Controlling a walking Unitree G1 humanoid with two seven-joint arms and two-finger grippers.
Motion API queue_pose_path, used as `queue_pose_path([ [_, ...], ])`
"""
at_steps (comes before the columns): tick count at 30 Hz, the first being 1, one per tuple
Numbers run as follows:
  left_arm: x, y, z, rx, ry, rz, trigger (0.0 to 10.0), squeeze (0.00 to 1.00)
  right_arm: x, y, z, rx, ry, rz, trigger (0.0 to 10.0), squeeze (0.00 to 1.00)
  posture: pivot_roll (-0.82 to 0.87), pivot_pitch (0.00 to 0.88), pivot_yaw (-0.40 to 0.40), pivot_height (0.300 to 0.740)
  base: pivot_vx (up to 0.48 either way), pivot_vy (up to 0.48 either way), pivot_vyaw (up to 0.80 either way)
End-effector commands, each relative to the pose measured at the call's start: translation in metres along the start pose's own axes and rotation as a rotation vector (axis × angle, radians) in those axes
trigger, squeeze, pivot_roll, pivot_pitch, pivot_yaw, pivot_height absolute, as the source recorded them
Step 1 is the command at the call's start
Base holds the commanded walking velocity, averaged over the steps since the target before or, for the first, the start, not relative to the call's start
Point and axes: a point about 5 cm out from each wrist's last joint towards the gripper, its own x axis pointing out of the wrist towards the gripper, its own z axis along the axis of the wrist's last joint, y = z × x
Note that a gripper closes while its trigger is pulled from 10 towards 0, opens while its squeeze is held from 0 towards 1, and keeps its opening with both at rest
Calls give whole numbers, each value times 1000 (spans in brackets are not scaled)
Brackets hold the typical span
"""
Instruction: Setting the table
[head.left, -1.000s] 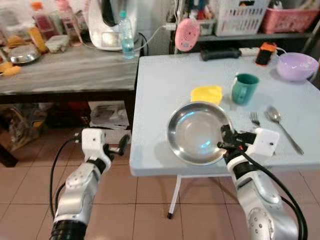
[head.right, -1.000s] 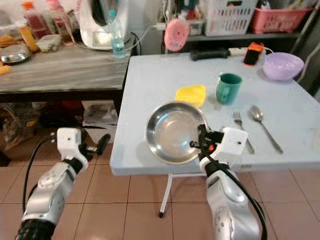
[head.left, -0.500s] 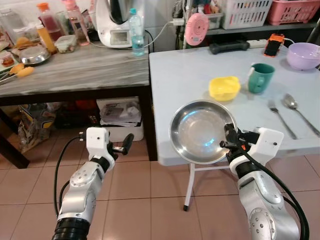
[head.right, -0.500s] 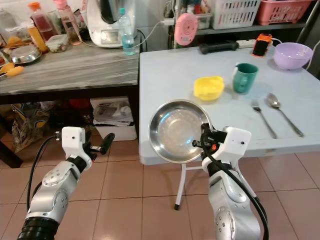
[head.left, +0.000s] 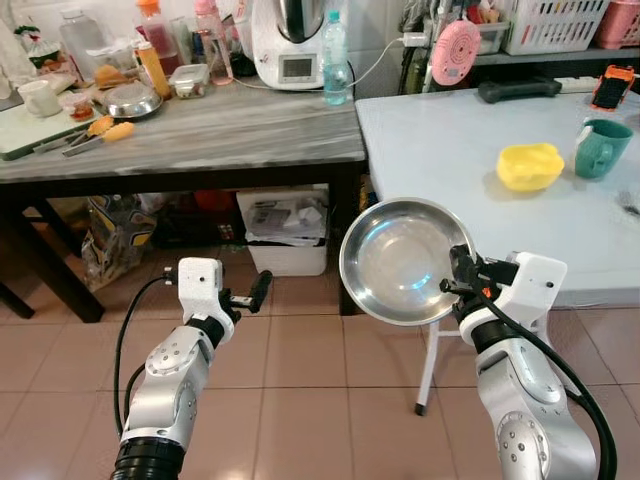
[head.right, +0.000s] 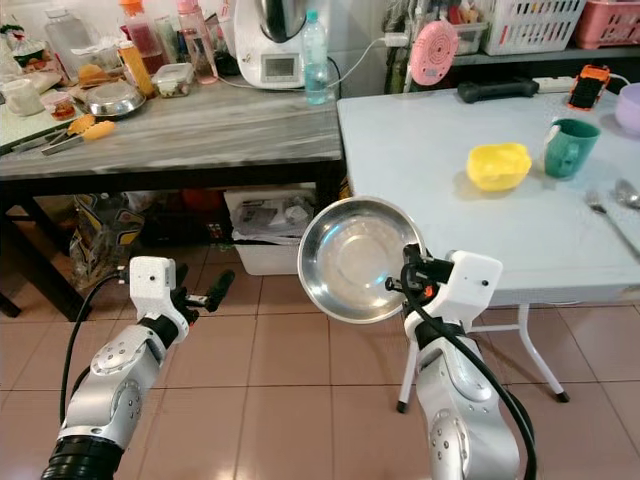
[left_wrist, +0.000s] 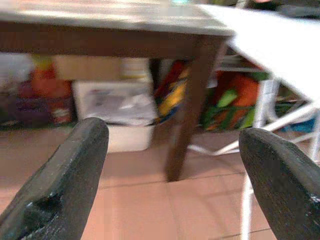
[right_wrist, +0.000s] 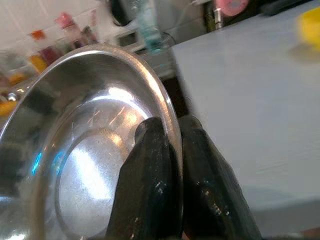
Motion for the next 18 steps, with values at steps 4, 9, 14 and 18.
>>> queue_pose_path([
  [4, 2, -1, 4, 5, -15, 2, 10000, 0, 1, 3, 5, -11, -25, 19, 10000, 0, -94, 15, 63, 740, 0, 480, 0],
  [9, 2, -2, 3, 7, -14, 2, 10000, 0, 2, 2, 5, -14, -24, 17, 10000, 0, -93, 13, 61, 740, 0, 480, 0],
  [14, 2, -2, 3, 13, -14, 4, 10000, 0, 2, 1, 4, -15, -22, 17, 10000, 0, -93, 11, 60, 740, 0, 480, 0],
  [18, 2, 1, 6, 40, -42, 39, 10000, 0, 2, 0, 4, -19, -22, 16, 10000, 0, -92, 8, 58, 740, 0, 120, 0],
])
